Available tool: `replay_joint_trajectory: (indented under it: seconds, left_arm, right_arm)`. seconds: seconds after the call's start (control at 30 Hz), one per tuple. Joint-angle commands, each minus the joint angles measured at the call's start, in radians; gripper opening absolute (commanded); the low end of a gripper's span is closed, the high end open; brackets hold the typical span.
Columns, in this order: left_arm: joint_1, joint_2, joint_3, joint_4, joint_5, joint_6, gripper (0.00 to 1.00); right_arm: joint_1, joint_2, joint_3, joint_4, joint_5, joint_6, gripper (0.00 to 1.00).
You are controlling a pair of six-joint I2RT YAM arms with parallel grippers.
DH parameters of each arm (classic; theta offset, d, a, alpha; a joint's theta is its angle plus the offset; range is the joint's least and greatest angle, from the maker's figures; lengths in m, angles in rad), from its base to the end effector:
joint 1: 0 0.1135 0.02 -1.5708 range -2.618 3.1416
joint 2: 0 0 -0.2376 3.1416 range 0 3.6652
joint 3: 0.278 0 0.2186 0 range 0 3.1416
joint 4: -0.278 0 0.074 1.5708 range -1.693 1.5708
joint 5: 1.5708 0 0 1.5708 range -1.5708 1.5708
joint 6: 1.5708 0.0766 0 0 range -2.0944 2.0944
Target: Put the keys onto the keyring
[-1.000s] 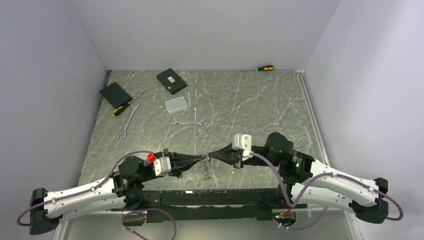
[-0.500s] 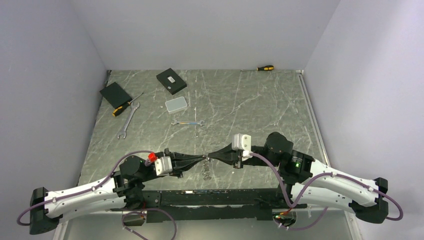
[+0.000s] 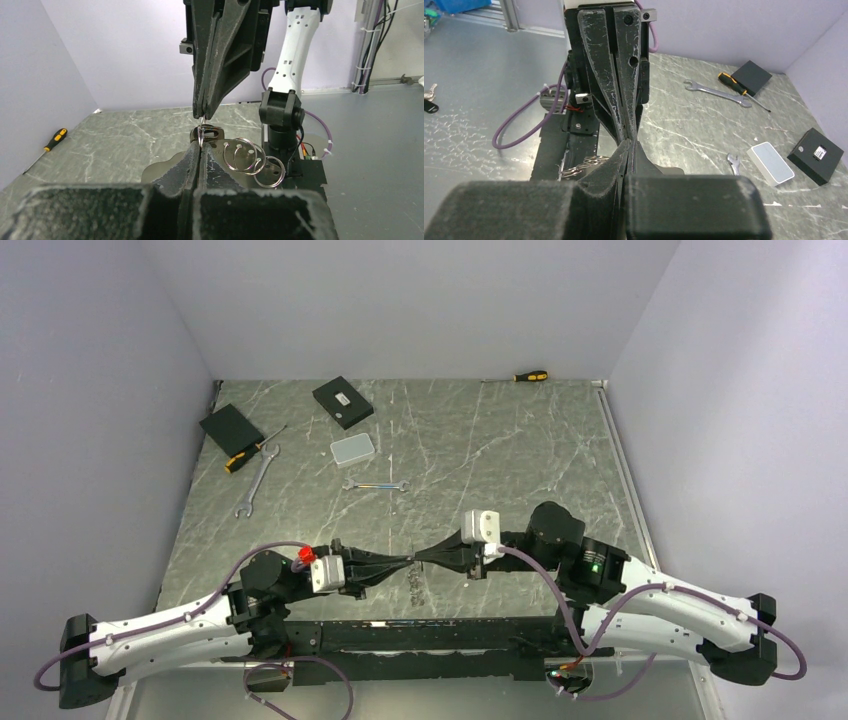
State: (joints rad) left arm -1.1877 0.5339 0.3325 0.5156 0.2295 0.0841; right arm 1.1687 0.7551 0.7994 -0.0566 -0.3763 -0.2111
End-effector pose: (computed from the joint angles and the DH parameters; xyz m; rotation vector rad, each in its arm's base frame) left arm 0.0492 -0.1686 0.2971 0.9575 0.9426 -1.0877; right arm 0.0522 0.1947 0.3438 -1.2921 1.0773 1.0318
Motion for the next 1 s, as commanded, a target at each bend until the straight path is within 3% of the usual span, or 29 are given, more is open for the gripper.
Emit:
replay_joint_trajectory:
  seconds: [0.0, 0.97]
  left_arm:
    - [0.003, -0.001, 0.045, 0.018, 0.07, -0.028, 0.0]
    - [0.003, 0.014, 0.075, 0.028, 0.235, -0.077, 0.0]
  right_arm:
    - [0.002, 0.001, 0.067, 0.015, -0.035, -0.033, 0.0]
    - [0.001, 0.095, 0.179, -0.208, -0.215, -0.148, 0.0]
